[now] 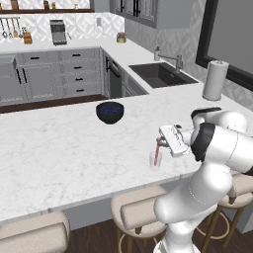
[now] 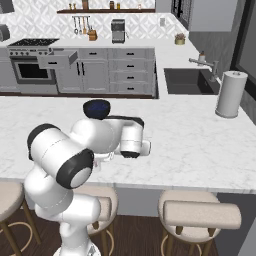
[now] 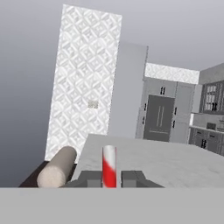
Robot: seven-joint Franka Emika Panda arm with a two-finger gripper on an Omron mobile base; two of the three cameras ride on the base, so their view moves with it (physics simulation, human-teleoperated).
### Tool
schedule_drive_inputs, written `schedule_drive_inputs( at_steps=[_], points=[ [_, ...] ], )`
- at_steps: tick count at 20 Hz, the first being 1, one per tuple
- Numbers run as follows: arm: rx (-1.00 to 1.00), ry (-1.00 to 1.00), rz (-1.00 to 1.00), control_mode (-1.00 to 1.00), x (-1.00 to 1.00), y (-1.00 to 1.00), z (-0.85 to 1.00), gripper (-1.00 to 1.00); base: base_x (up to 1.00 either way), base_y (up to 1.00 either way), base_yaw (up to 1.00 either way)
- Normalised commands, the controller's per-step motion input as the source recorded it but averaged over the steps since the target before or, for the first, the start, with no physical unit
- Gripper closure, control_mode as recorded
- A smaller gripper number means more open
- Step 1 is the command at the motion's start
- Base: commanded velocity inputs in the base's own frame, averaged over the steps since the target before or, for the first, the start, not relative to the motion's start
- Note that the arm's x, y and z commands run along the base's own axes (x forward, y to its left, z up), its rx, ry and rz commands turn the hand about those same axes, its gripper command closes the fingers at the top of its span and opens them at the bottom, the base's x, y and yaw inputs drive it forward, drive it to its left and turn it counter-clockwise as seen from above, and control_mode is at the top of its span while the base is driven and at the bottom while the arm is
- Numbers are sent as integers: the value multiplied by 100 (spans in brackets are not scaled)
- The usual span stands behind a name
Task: Take a straw from the drawer in front and place it inside the glass cup on the dining counter.
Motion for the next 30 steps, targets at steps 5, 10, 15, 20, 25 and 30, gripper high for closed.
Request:
schedule_drive_inputs(
  at_steps=[5, 10, 15, 20, 25, 30],
  points=[
    [0, -5, 2, -100, 0, 0, -2, -100, 0, 0, 0],
    [-1, -15, 0, -100, -17, 0, 0, -100, 0, 0, 0],
    [-6, -23, 0, -100, -38, 0, 28, -100, 0, 0, 0],
    [-5, -24, 0, -100, -25, 0, 74, -100, 0, 0, 0],
    [-16, -28, -1, -100, -22, 6, 94, -100, 0, 0, 0],
    [-49, -49, -5, -100, -59, 46, 74, -100, 0, 0, 0]
  ],
)
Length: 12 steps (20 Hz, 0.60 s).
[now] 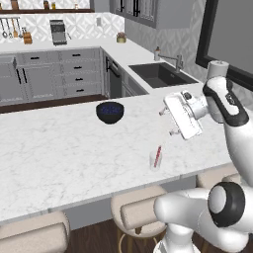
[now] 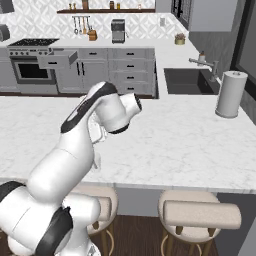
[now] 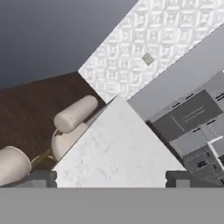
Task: Take a straw from the drawer in front and place it inside the glass cup on the dining counter.
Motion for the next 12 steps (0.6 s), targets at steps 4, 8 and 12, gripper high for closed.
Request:
schedule_drive_inputs(
  at_steps=[4, 8, 12],
  points=[
    [-65, -51, -9, -100, -59, 60, 43, -100, 0, 0, 0],
    [-61, -42, -9, -100, -37, 54, 24, -100, 0, 0, 0],
    [-54, -36, -8, -100, -44, 27, 15, -100, 0, 0, 0]
  ],
)
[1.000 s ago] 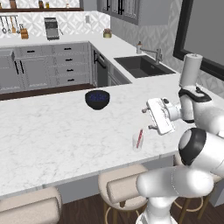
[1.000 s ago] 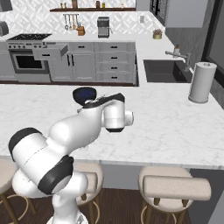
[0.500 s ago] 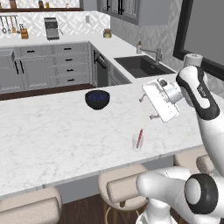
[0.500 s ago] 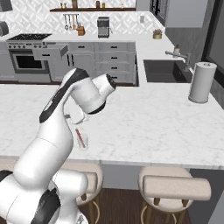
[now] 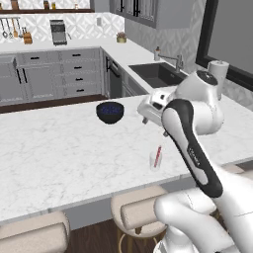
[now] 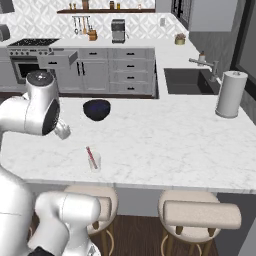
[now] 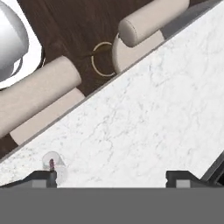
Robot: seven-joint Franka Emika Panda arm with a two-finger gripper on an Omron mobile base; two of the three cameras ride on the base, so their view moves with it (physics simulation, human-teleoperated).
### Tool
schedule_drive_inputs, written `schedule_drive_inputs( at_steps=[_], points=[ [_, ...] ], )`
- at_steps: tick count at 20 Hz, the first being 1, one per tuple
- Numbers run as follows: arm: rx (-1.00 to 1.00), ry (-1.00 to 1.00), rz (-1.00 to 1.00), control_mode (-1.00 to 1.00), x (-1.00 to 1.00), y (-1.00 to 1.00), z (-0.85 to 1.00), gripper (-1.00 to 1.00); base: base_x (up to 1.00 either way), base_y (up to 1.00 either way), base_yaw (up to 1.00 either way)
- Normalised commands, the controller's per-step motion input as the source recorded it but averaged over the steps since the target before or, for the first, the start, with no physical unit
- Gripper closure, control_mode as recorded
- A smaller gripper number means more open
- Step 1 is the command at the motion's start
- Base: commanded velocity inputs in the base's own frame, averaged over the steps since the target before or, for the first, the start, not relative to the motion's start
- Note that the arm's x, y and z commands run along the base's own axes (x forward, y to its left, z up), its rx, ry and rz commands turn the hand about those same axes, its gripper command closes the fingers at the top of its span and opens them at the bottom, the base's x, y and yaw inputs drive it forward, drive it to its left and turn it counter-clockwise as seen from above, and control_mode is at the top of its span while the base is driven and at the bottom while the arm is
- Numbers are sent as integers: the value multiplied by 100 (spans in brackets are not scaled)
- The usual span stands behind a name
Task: Take a straw from the drawer in front and place it inside the glass cup on the dining counter.
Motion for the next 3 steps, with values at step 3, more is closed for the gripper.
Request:
schedule_drive_inputs(
  at_steps=[3],
  points=[
    [-50, -34, -6, -100, -53, 21, 10, -100, 0, 0, 0]
  ],
)
